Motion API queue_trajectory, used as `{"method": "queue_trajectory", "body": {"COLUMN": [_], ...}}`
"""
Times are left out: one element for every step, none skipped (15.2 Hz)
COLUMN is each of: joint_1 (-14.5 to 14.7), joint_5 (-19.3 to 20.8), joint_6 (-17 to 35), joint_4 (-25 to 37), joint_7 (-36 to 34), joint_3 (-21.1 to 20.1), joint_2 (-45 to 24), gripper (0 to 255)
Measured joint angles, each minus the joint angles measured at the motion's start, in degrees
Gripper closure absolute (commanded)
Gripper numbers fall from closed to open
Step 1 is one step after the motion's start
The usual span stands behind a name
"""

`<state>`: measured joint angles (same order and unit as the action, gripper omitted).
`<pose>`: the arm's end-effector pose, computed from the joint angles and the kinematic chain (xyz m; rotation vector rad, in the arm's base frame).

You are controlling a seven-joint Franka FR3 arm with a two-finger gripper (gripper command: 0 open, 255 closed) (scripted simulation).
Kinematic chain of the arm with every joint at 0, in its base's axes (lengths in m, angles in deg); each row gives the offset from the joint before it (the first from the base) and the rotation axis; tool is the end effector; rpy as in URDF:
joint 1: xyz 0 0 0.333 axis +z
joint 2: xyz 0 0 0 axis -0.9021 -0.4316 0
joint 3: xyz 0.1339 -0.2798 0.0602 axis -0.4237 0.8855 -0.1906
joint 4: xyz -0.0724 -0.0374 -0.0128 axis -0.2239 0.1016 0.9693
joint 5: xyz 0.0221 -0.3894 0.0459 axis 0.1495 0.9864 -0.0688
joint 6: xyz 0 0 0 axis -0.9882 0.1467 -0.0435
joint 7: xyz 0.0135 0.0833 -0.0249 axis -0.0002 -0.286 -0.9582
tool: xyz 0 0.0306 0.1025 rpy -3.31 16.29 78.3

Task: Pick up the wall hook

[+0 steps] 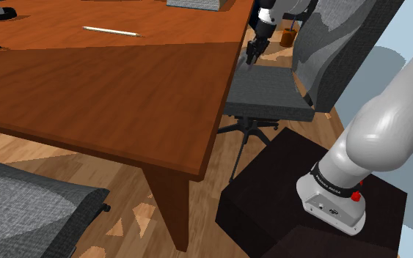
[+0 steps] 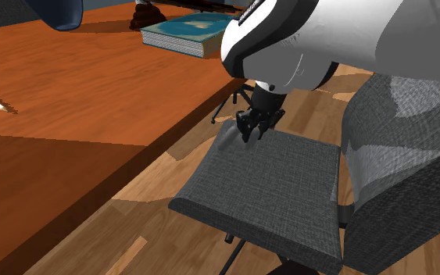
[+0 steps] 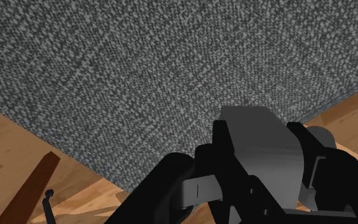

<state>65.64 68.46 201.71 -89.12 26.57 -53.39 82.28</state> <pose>0.4800 -0.2317 0.4261 -3.0023 0.0759 -0.2016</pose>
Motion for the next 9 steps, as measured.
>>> {"method": "queue_trajectory", "body": {"joint_1": [0.0, 0.0, -0.1, -0.1, -0.1, -0.1, -0.1, -0.1, -0.1], "joint_5": [0.2, 0.4, 0.7, 0.9, 1.3, 1.4, 1.5, 1.8, 1.8], "joint_6": [-0.7, -1.5, -2.1, -2.8, -3.5, -4.4, -5.0, -5.9, -6.3], "joint_4": [0.6, 1.1, 1.3, 1.9, 2.1, 2.9, 3.5, 4.1, 4.5], "joint_7": [-0.2, -0.4, -0.7, -0.9, -1.3, -1.4, -1.6, -1.8, -2.0], "joint_3": [0.0, 0.0, 0.0, -0.1, -0.1, -0.1, -0.2, -0.2, -0.2], "joint_2": [0.2, 0.5, 0.9, 1.1, 1.6, 1.8, 1.8, 2.2, 2.3], "gripper": [255, 255, 255, 255, 255, 255, 255, 255, 255]}}
